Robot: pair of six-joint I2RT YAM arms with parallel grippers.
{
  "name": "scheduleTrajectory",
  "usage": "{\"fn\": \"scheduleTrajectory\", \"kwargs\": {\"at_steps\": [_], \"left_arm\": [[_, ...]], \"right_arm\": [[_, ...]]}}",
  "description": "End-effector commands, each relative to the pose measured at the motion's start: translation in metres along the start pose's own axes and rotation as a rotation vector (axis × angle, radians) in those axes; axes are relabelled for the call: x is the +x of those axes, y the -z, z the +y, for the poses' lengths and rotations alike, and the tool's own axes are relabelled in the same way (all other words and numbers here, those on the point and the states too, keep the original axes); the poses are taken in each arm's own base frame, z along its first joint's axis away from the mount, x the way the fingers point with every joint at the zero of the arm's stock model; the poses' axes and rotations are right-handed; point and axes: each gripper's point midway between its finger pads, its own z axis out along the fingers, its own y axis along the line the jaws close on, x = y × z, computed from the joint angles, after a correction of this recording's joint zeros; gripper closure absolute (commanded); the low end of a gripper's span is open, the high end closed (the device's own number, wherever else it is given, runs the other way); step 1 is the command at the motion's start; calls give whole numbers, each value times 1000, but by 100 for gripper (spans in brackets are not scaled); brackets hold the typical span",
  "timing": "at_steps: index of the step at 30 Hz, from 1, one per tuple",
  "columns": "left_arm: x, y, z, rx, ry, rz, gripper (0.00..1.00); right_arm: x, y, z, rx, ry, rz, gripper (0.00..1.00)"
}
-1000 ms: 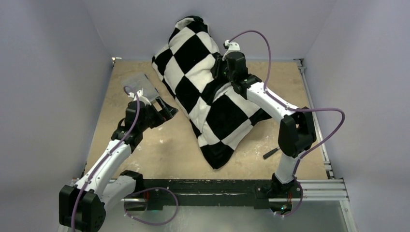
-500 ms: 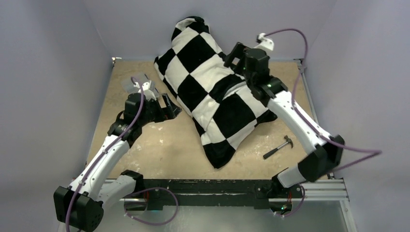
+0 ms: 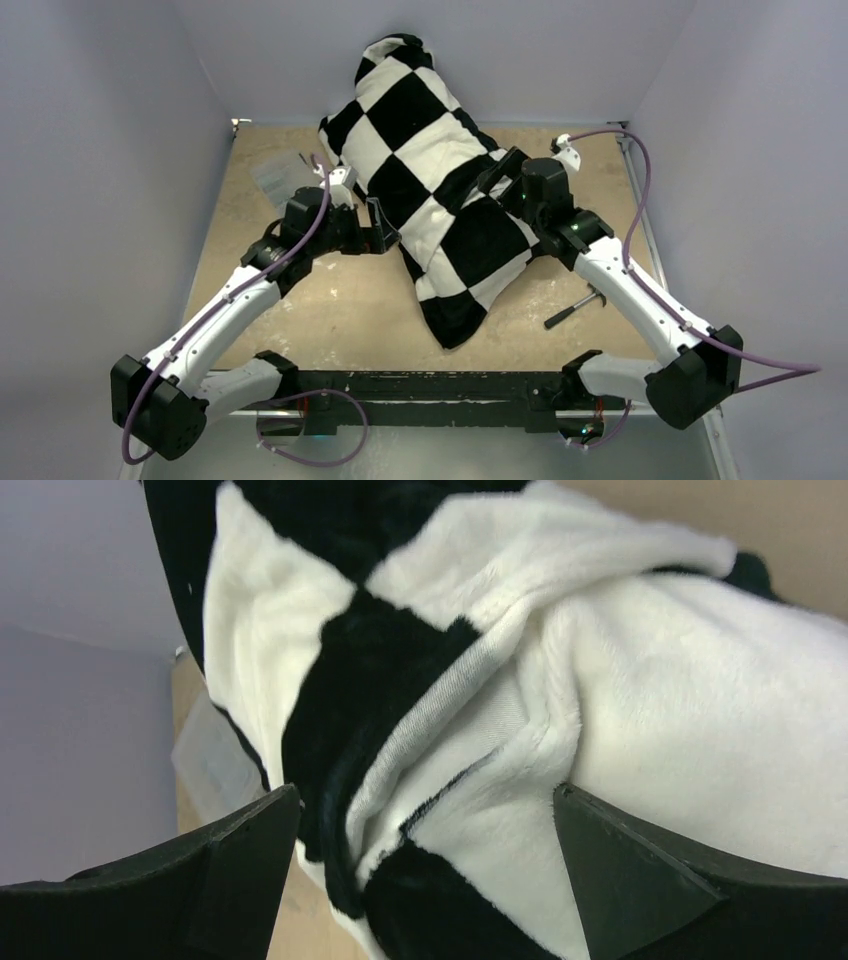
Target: Remove the pillowcase from the pillow
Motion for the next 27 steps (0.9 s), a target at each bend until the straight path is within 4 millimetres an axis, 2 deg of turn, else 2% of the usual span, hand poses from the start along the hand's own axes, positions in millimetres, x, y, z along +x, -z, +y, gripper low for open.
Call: {"fn": "scheduleTrajectory", "kwargs": {"at_steps": [1,7,11,15,23,27], "left_arm": [[-24,1,-27,29,-30,-58,5],[-27,-20,-58,27,10,-55,5],[-24,-36,-81,-22,-32,-56,5],[-22,-49,-94,-52,-69,-59,5],[-34,-86,-111,-43,-165,-41,5],[-38,-104,-118,-43,-243,-5,4]], "right_arm": [[3,19,17,-126,-76,36,1],[36,0,-31,74,-87,90,1],[46,-8,-64,229,-116,74,1],[44,-6,-68,215,-104,43,1],[36,-2,-63,218,-115,40,1],[38,7,-71,288,-148,63,1]]}}
